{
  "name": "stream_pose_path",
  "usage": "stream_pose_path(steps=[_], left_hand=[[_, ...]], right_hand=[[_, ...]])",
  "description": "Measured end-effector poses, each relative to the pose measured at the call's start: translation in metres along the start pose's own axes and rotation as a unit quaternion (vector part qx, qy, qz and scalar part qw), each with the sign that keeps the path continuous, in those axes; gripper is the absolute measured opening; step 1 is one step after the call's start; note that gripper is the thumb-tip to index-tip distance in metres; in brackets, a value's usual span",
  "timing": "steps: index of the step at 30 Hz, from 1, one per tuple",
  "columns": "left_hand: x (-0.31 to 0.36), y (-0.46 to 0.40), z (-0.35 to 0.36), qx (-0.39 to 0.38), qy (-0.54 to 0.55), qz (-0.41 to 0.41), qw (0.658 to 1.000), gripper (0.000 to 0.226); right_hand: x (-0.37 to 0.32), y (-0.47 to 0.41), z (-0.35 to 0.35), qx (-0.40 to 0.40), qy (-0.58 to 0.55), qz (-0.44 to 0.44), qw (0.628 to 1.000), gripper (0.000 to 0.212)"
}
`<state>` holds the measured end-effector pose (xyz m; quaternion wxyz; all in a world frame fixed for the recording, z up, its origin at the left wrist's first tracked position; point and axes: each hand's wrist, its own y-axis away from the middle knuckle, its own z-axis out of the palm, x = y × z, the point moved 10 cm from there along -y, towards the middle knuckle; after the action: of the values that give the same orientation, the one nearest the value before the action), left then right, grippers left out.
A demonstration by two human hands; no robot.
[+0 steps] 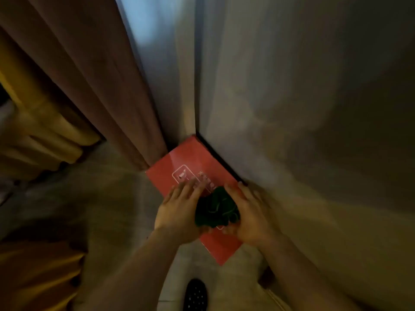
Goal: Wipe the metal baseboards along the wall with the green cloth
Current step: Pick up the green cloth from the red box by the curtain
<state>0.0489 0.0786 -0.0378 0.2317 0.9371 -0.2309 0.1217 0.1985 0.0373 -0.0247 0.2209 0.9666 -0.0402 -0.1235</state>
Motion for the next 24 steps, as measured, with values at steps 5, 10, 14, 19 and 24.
stream_pose_path(steps=[5,10,14,19,24], left_hand=[[-0.001,-0.009,0.032,-0.002,0.01,-0.009,1.0,0.121],[0.001,-0.01,0.045,0.027,0.005,-0.027,0.999,0.109],[0.0,-0.012,0.053,0.025,0.003,-0.035,0.999,0.088],[-0.005,-0.012,0.05,0.021,-0.009,-0.043,0.999,0.057],[-0.001,-0.008,0.029,0.042,-0.007,-0.029,0.999,0.047]], right_hand=[[0.003,-0.013,0.02,0.028,0.022,-0.004,0.999,0.106],[0.0,-0.018,0.035,0.034,-0.009,-0.019,0.999,0.092],[-0.005,-0.018,0.038,0.061,-0.037,-0.023,0.997,0.072],[-0.007,-0.019,0.032,0.088,-0.05,-0.019,0.995,0.043],[-0.01,-0.011,0.021,0.092,-0.056,0.0,0.994,0.041]])
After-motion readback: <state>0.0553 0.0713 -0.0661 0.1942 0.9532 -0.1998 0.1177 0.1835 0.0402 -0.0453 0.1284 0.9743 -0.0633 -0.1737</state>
